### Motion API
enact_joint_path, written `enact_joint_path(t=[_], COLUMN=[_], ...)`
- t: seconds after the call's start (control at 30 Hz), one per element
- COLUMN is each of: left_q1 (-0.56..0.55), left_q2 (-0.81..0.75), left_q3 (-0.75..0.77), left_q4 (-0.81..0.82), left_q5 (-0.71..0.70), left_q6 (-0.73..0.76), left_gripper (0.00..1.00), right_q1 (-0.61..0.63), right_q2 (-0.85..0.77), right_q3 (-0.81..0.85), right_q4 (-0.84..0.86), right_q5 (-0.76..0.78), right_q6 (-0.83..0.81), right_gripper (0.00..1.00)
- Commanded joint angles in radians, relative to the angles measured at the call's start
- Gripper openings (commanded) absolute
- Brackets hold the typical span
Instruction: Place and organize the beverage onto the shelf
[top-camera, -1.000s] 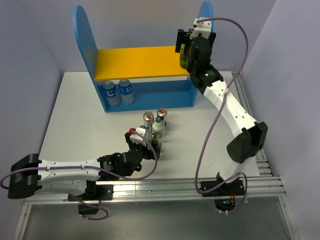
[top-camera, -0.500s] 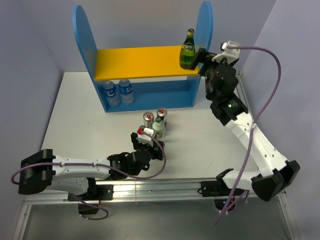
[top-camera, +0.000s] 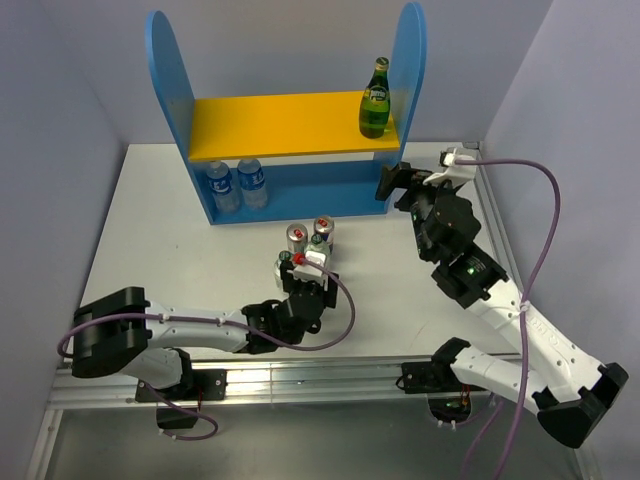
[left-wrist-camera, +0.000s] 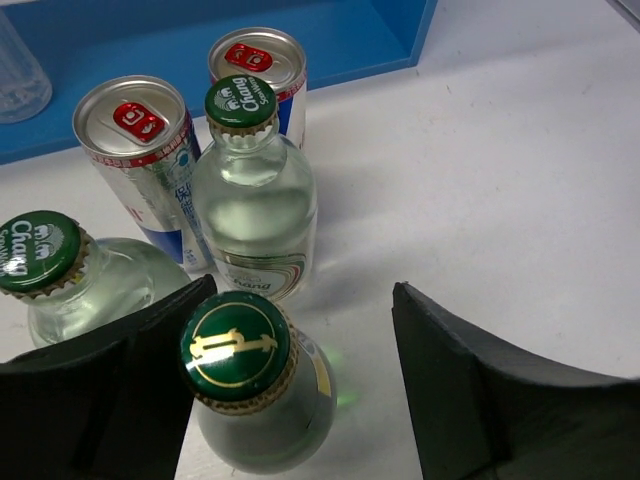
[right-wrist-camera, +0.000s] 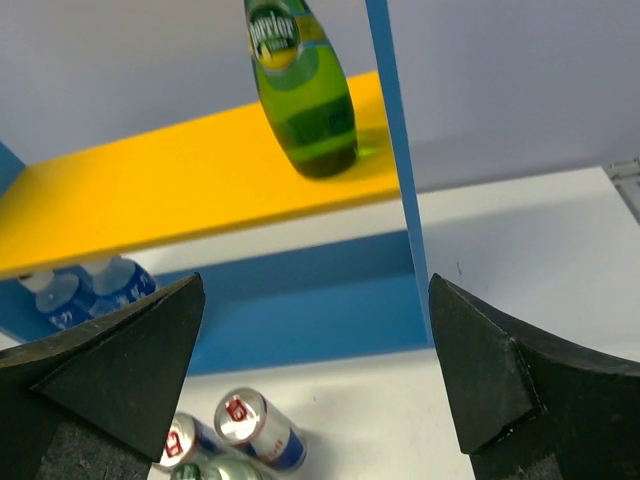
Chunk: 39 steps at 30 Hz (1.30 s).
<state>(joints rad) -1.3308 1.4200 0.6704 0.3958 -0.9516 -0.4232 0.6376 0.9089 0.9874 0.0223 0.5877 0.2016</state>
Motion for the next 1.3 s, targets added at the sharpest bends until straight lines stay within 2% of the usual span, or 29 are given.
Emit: enact_joint_path(t=[0.0,0.1,0.23,0.3,0.33,0.6,0.73,0.9,1.0,1.13,1.23,1.27], left_q1=[0.019,0.041,0.053,0.054,0.053,0.021,0.021,0.022,0.024,0.079,0.168,0.194], left_q2=[0.023,0.039,0.048,0.053,0.056,-0.026,-0.092,-0.092,-0.079,-0.032,0.026,0.040], left_q3=[0.046,0.054,0.069,0.080,0.087,0.205,0.322,0.469,0.570,0.762,0.938,0.981], left_q4=[0.066,0.063,0.048,0.022,0.011,-0.165,-0.279,-0.388,-0.393,-0.437,-0.491,-0.503], left_q5=[-0.039,-0.045,-0.042,-0.045,-0.045,-0.050,-0.006,0.010,0.011,0.048,0.129,0.196], left_q6=[0.027,0.021,0.011,0.000,-0.003,0.003,0.027,0.078,0.150,0.271,0.320,0.330], left_gripper=[0.72,0.53,0.17,0.03,0.00,0.00,0.00,0.00,0.00,0.00,0.00,0.00], right_q1=[0.014,0.023,0.027,0.030,0.030,0.031,0.031,0.033,0.033,0.031,0.031,0.033], right_q2=[-0.059,-0.085,-0.110,-0.114,-0.116,-0.134,-0.156,-0.182,-0.200,-0.229,-0.251,-0.255], right_q3=[-0.047,-0.096,-0.121,-0.125,-0.125,-0.147,-0.158,-0.162,-0.171,-0.191,-0.207,-0.208], right_q4=[-0.010,-0.015,-0.015,-0.015,-0.015,-0.015,-0.015,-0.015,-0.015,-0.015,-0.013,-0.015], right_q5=[0.012,0.011,0.009,0.003,0.006,0.006,0.020,0.031,0.047,0.084,0.098,0.098], right_q6=[0.038,0.050,0.059,0.062,0.064,0.081,0.087,0.091,0.101,0.108,0.104,0.105], right_gripper=[1.00,1.00,1.00,1.00,1.00,1.00,1.00,1.00,1.00,1.00,1.00,1.00])
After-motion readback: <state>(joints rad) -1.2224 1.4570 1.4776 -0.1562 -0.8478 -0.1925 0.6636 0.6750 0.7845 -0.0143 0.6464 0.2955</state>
